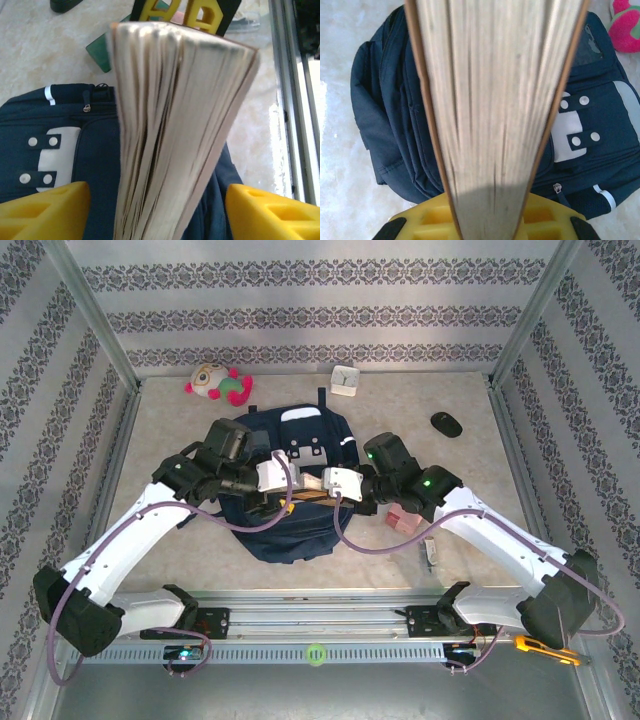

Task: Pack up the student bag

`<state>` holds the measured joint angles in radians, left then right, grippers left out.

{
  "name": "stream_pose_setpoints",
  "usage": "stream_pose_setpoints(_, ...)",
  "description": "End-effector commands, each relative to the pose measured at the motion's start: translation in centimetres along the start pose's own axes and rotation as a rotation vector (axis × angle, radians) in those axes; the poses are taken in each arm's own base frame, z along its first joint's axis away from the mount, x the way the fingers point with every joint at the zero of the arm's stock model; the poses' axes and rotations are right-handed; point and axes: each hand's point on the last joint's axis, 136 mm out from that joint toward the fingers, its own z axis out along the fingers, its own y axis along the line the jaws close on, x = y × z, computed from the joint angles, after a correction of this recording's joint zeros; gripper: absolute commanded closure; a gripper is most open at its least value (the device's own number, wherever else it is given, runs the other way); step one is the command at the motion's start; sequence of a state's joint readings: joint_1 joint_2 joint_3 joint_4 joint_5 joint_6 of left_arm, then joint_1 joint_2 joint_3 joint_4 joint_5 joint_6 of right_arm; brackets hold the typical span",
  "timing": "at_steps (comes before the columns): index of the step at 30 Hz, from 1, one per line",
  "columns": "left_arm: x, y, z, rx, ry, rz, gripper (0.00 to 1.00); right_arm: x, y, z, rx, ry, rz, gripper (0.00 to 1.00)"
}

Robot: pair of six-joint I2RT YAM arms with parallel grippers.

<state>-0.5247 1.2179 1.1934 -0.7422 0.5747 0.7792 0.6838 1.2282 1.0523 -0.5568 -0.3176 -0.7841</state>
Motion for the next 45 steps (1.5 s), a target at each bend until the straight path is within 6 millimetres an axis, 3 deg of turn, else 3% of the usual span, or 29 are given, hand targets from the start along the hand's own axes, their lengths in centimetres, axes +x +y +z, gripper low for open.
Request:
stream_pose_setpoints(1,-1.6,-0.2,0.2,0.012,-0.070,0.037,0.37,-3.7,-0.8,-1.3,0.012,-0.131,-0.025,1.00)
stream_pose_setpoints(3,-1.8,-0.4,0.4,0.021,-0.085,0.039,0.47,-4.1,-0.8,-1.5,0.008,-0.149,-0.022,1.00)
stream_pose_setpoints(6,-2.3,-0.3,0.3,0.015,-0.116,0.037,0.82,-4.2,-1.0,-1.9,0.013,-0.164,-0.007,1.00)
stream_pose_setpoints(7,-2.5,-0.1,0.1,0.001,-0.130,0.042,0.94,-4.2,-1.1,-2.2,0.017,-0.177,0.014,0.95)
stream_pose_setpoints(8,-2.7,0.0,0.0,-0.011,-0.147,0.043,1.00,-4.1,-1.4,-2.7,0.026,-0.201,0.046,0.83)
stream_pose_setpoints(10,-3.3,0.1,-0.5,-0.020,-0.204,0.030,1.00,-3.8,-1.6,-3.7,0.028,-0.278,0.121,0.58)
stream_pose_setpoints(14,-5.2,0.2,-2.0,-0.003,-0.352,-0.012,1.00,-3.1,-2.7,-6.5,0.067,-0.462,0.268,0.43)
stream_pose_setpoints(20,-8.3,0.6,-4.4,0.004,-0.562,-0.040,1.00,-0.7,-3.7,-9.7,0.015,-0.702,0.472,0.38)
stream_pose_setpoints(23,-9.4,0.7,-5.0,0.030,-0.618,-0.044,1.00,-0.7,-3.3,-10.2,-0.019,-0.747,0.476,0.37)
stream_pose_setpoints(29,-10.4,1.9,-5.9,0.000,-0.670,-0.059,1.00,-1.5,-1.9,-10.8,-0.123,-0.792,0.444,0.37)
stream_pose_setpoints(34,-10.2,3.5,-6.2,-0.033,-0.673,-0.097,1.00,-0.9,-2.9,-11.1,-0.072,-0.801,0.486,0.35)
stream_pose_setpoints(37,-9.4,3.9,-5.6,-0.053,-0.620,-0.107,1.00,0.1,-4.9,-11.8,0.035,-0.811,0.568,0.26)
stream_pose_setpoints(40,-8.9,4.1,-5.2,-0.062,-0.591,-0.116,1.00,1.2,-6.6,-12.6,0.135,-0.818,0.672,0.10)
stream_pose_setpoints(45,-9.3,3.9,-5.4,-0.041,-0.617,-0.122,1.00,1.6,-6.1,-12.9,0.179,-0.824,0.676,0.04)
